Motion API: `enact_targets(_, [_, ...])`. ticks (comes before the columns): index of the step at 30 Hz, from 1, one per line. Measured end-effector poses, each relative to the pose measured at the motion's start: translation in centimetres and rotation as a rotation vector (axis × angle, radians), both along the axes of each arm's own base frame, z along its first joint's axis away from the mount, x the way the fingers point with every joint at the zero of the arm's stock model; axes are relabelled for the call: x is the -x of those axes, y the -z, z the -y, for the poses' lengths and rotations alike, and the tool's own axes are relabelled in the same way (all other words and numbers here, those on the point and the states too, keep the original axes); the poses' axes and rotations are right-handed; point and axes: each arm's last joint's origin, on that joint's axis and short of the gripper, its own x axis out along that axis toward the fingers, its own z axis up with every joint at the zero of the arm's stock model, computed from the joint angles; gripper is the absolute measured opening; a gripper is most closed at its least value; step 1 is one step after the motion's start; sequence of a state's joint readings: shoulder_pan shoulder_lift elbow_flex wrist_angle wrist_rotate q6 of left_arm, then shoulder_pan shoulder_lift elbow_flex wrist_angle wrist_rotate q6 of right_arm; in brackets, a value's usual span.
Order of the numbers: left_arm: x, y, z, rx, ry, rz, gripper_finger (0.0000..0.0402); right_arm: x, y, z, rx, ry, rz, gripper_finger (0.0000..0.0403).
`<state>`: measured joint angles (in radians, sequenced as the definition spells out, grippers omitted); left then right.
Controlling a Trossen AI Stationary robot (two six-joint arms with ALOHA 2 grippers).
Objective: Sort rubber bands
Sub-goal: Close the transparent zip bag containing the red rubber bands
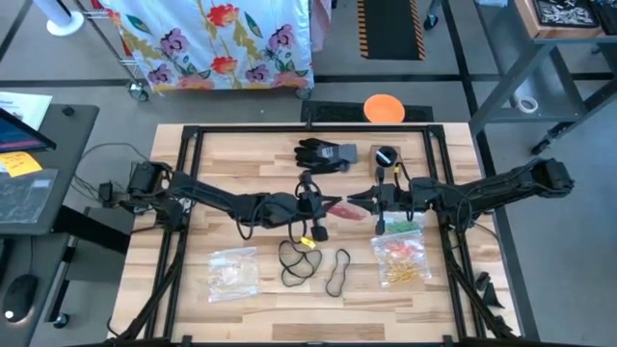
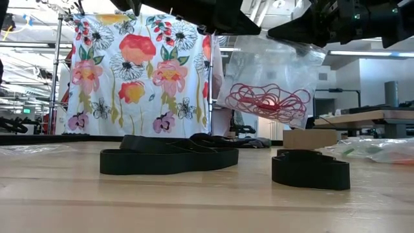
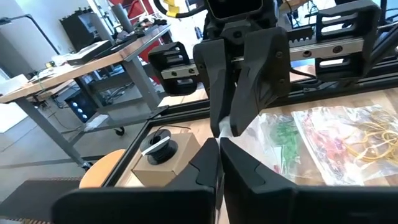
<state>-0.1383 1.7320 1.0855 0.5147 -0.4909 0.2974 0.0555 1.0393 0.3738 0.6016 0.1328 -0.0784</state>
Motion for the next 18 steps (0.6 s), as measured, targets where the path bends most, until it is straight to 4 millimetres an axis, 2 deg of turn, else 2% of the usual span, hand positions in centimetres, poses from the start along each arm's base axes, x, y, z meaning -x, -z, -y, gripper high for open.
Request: enact_targets(18, [2.7, -2.5, 2.3, -0.078, -0.182, -0.047, 0.0, 0.0, -0.1, 0.0, 0.0, 0.003, 0.002, 0.0022])
